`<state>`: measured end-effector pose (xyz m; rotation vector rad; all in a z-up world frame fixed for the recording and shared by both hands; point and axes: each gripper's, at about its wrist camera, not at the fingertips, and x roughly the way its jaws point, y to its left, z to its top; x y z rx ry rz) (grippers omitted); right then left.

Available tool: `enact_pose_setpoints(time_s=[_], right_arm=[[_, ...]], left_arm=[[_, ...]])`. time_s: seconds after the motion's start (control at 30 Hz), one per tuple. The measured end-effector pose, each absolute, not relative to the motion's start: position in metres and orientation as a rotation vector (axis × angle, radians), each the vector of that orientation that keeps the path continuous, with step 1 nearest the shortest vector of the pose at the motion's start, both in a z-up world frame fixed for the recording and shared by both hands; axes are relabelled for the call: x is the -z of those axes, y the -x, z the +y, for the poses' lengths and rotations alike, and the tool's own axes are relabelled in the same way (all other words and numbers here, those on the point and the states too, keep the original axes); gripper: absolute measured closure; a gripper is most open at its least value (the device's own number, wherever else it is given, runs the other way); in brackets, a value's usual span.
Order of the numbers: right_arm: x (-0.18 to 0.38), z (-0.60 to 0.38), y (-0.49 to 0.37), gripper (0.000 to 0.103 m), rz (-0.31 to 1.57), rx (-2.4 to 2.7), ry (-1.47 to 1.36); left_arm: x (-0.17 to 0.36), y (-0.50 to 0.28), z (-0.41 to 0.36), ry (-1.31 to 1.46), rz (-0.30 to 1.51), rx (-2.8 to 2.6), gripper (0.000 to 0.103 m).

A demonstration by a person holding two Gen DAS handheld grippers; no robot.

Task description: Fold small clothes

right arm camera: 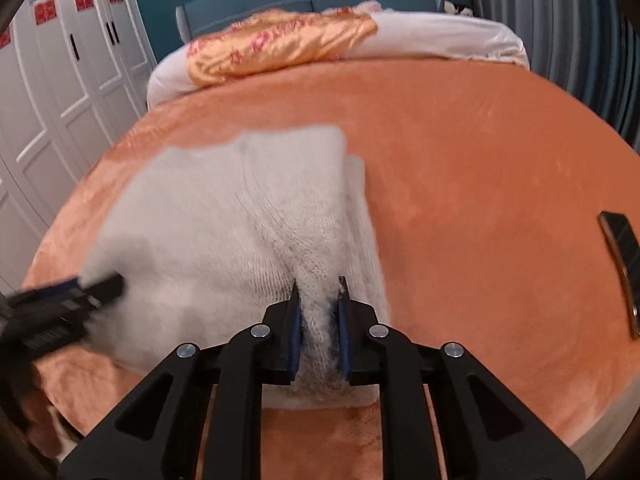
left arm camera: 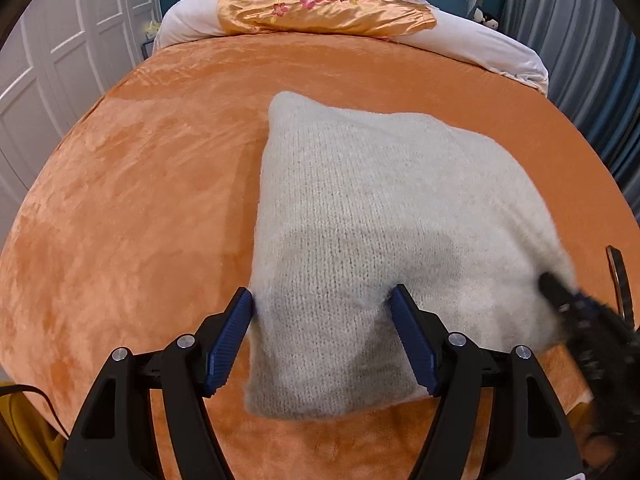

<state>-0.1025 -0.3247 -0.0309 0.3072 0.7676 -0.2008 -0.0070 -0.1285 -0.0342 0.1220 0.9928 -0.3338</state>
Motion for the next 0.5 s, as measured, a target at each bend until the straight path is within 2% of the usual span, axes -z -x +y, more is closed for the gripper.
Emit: enact_pose_setpoints(time_s=[0.13, 0.33, 0.43, 0.5], right_arm=[[0.014, -0.321, 0.119, 0.085, 0.706, 0.216, -0.316], [-0.009, -0.304, 0.140, 0.086, 0.634, 0.163, -0.297], [0.017, -0.292, 0.120, 0.088, 0.763, 0.137, -0.220], [0.056, -0.296, 0.104, 0.093, 0.911, 0.122, -0.273]], left_arm=[[0.035, 0.006, -0.130, -0.129, 0.996, 0.326, 0.033], [0.036, 0.007, -0.130, -0.141, 1.000, 0.321, 0.032], [0.037, 0.008, -0.134, -0.150, 1.002, 0.313, 0.032], [0.038, 0.008, -0.134, -0.155, 1.009, 0.313, 0.031]])
